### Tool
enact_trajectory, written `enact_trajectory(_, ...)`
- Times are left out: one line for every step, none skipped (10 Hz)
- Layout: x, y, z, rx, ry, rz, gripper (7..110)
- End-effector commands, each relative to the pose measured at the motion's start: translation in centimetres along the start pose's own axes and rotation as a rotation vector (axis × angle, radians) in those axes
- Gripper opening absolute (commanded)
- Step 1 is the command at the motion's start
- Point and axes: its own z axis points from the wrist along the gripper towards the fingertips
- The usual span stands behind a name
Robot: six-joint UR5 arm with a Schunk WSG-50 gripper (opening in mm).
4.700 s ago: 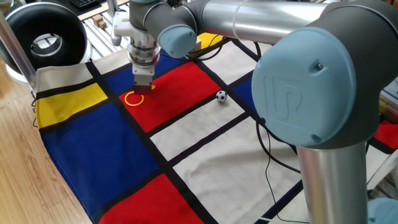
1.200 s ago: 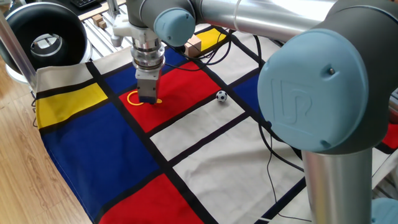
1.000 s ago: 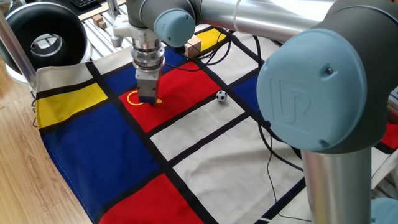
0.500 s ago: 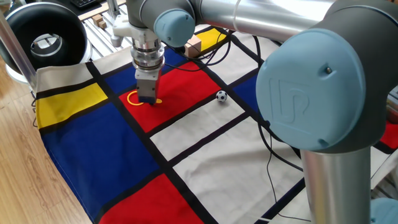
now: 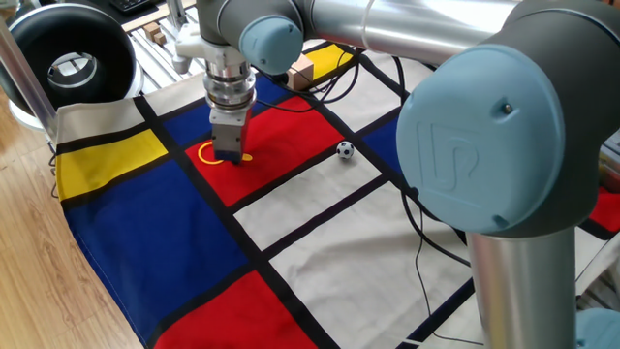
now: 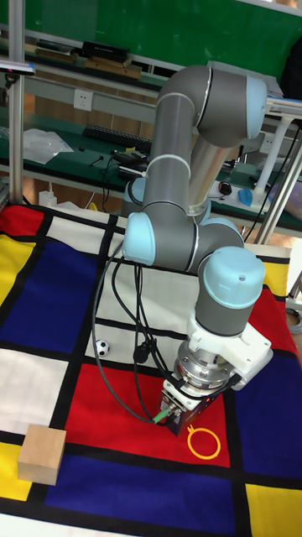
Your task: Attach the bubble ring to the ball
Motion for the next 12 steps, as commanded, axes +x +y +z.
enact_trajectory(-0.23,0.19,-0.04,-0.014,-0.01,0.014,22)
enact_trajectory(-0.24,0.2,-0.03,-0.014,-0.01,0.019,22)
enact_trajectory(-0.13,0.1,-0.03,-0.01,-0.005,0.024,22)
enact_trajectory(-0.02,-0.05,-0.04,-0.004,-0.001,0.026,22)
enact_trajectory(-0.02,-0.1,-0.03,-0.002,-0.001,0.027,22)
enact_trajectory(-0.06,-0.11,-0.04,0.0,-0.002,0.027,7)
enact_trajectory(-0.1,-0.13,-0.04,0.002,-0.002,0.03,7)
enact_trajectory(-0.16,-0.07,-0.05,0.0,-0.004,0.032,7)
enact_trajectory(-0.16,-0.05,-0.09,0.0,-0.004,0.033,7)
enact_trajectory(-0.19,-0.01,-0.14,-0.002,-0.005,0.038,7)
enact_trajectory(-0.18,0.04,-0.28,-0.002,-0.005,0.042,7)
enact_trajectory(-0.06,0.19,-0.65,-0.003,-0.004,0.047,7)
